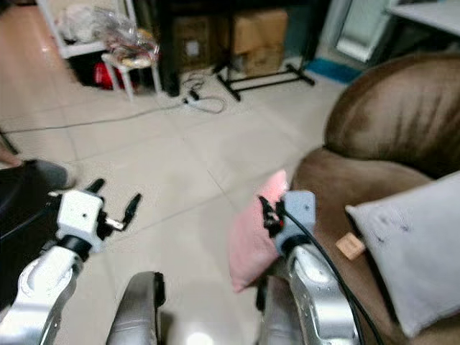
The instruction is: Move the pillow to the sofa from floor
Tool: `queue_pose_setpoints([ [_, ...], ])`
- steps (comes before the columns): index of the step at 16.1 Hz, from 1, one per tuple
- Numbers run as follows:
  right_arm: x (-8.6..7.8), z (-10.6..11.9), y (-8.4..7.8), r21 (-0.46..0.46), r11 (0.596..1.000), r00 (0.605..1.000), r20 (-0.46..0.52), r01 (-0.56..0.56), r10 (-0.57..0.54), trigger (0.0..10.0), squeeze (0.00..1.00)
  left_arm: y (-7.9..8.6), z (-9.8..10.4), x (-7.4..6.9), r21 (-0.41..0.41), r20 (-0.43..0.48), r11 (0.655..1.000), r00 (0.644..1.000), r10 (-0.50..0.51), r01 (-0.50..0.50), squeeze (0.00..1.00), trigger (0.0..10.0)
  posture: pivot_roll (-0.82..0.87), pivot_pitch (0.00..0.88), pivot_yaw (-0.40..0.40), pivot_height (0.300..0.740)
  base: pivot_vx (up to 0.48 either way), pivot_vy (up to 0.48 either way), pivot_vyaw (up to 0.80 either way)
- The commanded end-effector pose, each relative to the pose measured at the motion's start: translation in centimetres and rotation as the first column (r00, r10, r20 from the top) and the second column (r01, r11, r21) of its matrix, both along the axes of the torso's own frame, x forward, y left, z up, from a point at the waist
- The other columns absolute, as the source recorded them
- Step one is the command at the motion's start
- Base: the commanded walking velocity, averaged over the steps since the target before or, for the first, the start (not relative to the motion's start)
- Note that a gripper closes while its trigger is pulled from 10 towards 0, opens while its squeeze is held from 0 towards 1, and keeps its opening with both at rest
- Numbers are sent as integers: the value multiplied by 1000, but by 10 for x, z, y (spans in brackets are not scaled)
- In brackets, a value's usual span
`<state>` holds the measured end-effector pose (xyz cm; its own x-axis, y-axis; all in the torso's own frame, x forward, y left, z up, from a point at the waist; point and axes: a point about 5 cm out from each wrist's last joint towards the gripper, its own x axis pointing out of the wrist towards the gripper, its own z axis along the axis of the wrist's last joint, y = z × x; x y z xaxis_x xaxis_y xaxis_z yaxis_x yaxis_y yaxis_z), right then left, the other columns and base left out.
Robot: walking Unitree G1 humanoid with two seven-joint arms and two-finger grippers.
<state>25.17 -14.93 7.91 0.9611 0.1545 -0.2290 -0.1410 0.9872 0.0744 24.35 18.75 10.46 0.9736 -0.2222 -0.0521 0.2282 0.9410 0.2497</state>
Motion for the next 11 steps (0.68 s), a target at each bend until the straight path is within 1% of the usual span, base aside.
queue_pose_setpoints([
  [1,3,8,3,0,1000,1000,30,-2,2,10000,0,3,4,1,3,5,1000,1000,0,0,0,10000,4,0,-8,570,326,0,800],
  [2,3,8,3,-7,1000,1000,31,-5,5,10000,0,3,4,2,5,4,1000,1000,1,-1,0,10000,5,0,-8,570,330,0,800],
  [5,3,7,3,18,1000,1000,21,7,-7,10000,0,3,5,1,1,-2,1000,1000,5,-5,0,10000,18,0,-15,570,331,0,0],
  [9,2,6,7,16,1000,1000,16,-6,5,10000,0,5,4,-4,5,-9,1000,1000,5,-5,0,10000,28,0,-31,570,337,0,0],
  [11,2,7,6,14,1000,1000,16,-3,3,10000,0,6,4,-5,3,-13,1000,1000,6,-6,0,10000,27,0,-34,570,334,0,0],
])
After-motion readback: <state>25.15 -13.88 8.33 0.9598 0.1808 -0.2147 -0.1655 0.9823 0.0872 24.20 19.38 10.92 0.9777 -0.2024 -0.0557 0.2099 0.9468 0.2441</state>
